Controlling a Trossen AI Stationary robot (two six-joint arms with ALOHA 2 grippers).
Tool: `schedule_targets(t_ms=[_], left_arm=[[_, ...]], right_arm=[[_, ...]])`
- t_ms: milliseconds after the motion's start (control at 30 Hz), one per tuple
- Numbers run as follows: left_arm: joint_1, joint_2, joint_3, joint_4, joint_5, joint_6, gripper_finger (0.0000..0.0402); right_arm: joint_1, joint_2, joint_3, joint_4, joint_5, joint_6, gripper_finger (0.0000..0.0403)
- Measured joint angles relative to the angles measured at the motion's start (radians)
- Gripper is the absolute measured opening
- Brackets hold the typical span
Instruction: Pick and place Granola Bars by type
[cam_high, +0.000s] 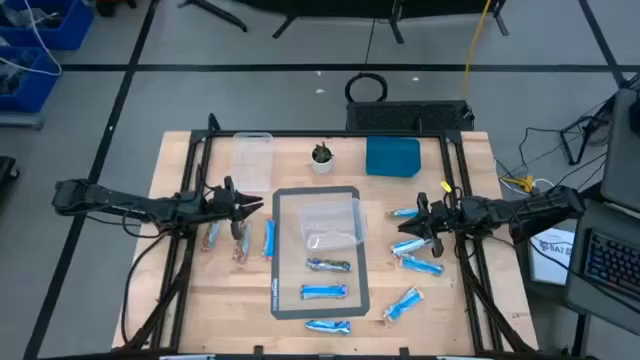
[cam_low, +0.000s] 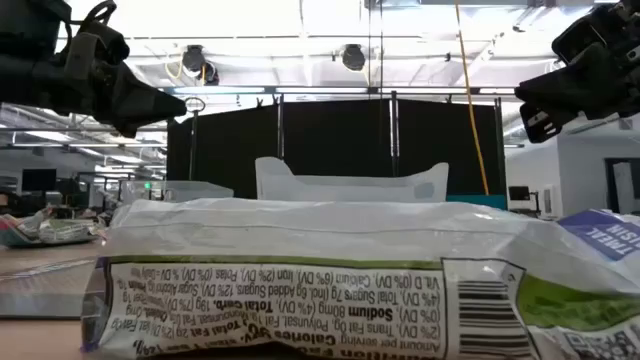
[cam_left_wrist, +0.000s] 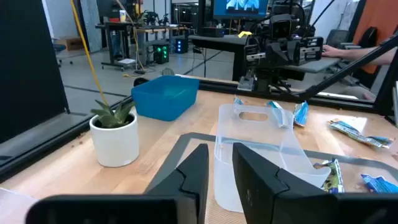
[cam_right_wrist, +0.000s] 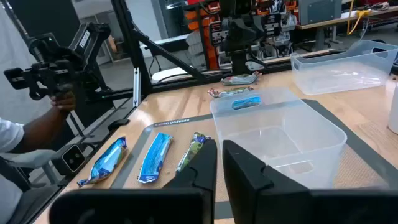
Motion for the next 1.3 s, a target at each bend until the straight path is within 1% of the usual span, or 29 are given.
schedule_targets(t_ms=[133, 267, 367, 567, 633, 700, 767, 867, 933, 967, 1067, 1200, 1300], left_arm=[[0.0, 0.0, 0.0, 0.0, 0.0, -0.006, 0.0079], [0.0, 0.0, 0.0, 0.003, -0.026, -0.026, 0.0079], [0.0, 0.0, 0.0, 0.006, -0.026, -0.028, 0.0079], [0.0, 0.0, 0.0, 0.005, -0.026, -0.028, 0.0079], [0.0, 0.0, 0.0, 0.006, -0.026, -0.026, 0.0079], [0.0, 0.0, 0.0, 0.006, -0.026, -0.026, 0.0079], [0.0, 0.0, 0.0, 0.005, -0.026, -0.026, 0.0079], [0.0, 0.0, 0.0, 0.006, -0.026, -0.026, 0.0079], [0.0, 0.0, 0.0, 0.006, -0.026, -0.026, 0.0079], [0.0, 0.0, 0.0, 0.005, -0.026, -0.026, 0.0079], [0.0, 0.0, 0.0, 0.004, -0.026, -0.026, 0.0079], [0.0, 0.0, 0.0, 0.005, -0.026, -0.026, 0.0079], [0.0, 0.0, 0.0, 0.005, -0.026, -0.026, 0.0079]], right_arm=[[0.0, 0.0, 0.0, 0.0, 0.0, 0.0, 0.002], [0.0, 0.0, 0.0, 0.003, 0.008, -0.014, 0.002], [0.0, 0.0, 0.0, 0.057, 0.054, -0.042, 0.002], [0.0, 0.0, 0.0, 0.225, 0.054, -0.047, 0.002], [0.0, 0.0, 0.015, 0.23, 0.054, -0.061, 0.002], [0.0, 0.005, 0.053, 0.15, 0.073, -0.068, 0.0021], [0.0, 0.033, 0.105, -0.01, 0.144, -0.072, 0.0021], [0.0, 0.118, 0.233, -0.179, 0.285, -0.072, 0.0023], [0.0, 0.212, 0.305, -0.291, 0.343, -0.067, 0.003], [-0.001, 0.26, 0.336, -0.353, 0.354, -0.064, 0.0035], [-0.001, 0.412, 0.447, -0.461, 0.367, -0.048, 0.006], [-0.014, 0.609, 0.553, -0.625, 0.366, -0.028, 0.0115], [-0.033, 0.717, 0.608, -0.697, 0.369, -0.016, 0.0158]])
